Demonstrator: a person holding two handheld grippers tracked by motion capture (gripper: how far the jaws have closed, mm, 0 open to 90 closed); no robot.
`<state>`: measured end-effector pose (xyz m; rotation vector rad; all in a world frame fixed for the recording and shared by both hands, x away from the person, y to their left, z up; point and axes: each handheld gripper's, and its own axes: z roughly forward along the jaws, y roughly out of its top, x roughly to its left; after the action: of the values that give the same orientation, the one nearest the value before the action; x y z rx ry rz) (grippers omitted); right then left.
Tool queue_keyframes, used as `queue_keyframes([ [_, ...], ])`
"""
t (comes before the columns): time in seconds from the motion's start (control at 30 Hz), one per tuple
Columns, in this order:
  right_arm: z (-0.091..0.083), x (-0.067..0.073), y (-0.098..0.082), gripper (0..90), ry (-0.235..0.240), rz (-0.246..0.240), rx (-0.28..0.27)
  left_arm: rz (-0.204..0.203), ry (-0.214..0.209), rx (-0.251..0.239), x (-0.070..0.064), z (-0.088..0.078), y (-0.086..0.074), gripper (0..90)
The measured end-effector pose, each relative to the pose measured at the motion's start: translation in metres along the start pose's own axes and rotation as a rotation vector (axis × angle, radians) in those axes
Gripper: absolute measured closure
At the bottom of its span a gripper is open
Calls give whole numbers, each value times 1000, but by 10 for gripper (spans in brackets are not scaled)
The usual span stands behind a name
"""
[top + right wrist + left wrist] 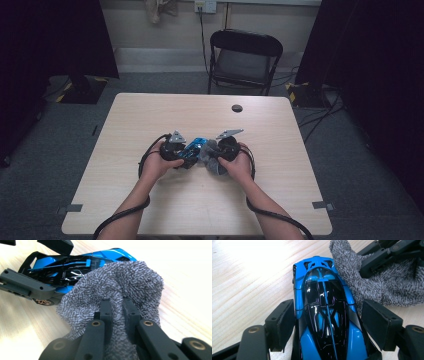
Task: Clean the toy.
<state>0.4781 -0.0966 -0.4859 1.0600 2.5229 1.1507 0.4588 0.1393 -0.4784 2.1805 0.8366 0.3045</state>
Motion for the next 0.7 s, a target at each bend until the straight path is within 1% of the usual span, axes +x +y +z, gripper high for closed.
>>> queue_keyframes([
  [0.13, -2, -6, 0, 815, -38, 14, -6, 3, 1, -1, 0, 0, 0, 274],
  [0.17, -3, -9, 0, 814, -46, 27, -12, 5, 1, -4, 0, 0, 0, 274],
  [0.23, -4, -15, -1, 815, -38, 63, -24, 6, 1, -7, 0, 0, -1, 274],
  [0.27, -4, -17, -1, 814, -49, 63, -25, 9, 3, -10, 0, 0, -1, 274],
  [0.33, -4, -19, 0, 814, -67, 58, -18, 0, -3, -12, 0, -1, -2, 274],
  [0.4, -5, -22, 1, 811, -90, 63, -17, 5, -2, -10, 0, -1, -2, 274],
  [0.43, -5, -23, 2, 811, -93, 68, -16, 15, 5, -8, 1, -2, -2, 273],
  [0.5, -6, -26, 2, 811, -85, 81, -17, 7, -2, -10, 1, -1, -2, 273],
  [0.53, -7, -26, 2, 809, -80, 84, -22, 8, 2, -10, 2, -2, -2, 273],
  [0.57, -9, -26, 3, 807, -71, 81, -21, -11, -7, -11, 1, -2, -2, 275],
  [0.63, -12, -25, 2, 793, -68, 81, -17, -18, -5, -15, 3, -3, -1, 281],
  [0.67, -13, -25, 1, 763, -59, 90, -14, -22, -11, -19, 3, -3, 0, 284],
  [0.7, -13, -25, 0, 701, -46, 102, -11, -12, -3, -21, 3, -4, 0, 287],
])
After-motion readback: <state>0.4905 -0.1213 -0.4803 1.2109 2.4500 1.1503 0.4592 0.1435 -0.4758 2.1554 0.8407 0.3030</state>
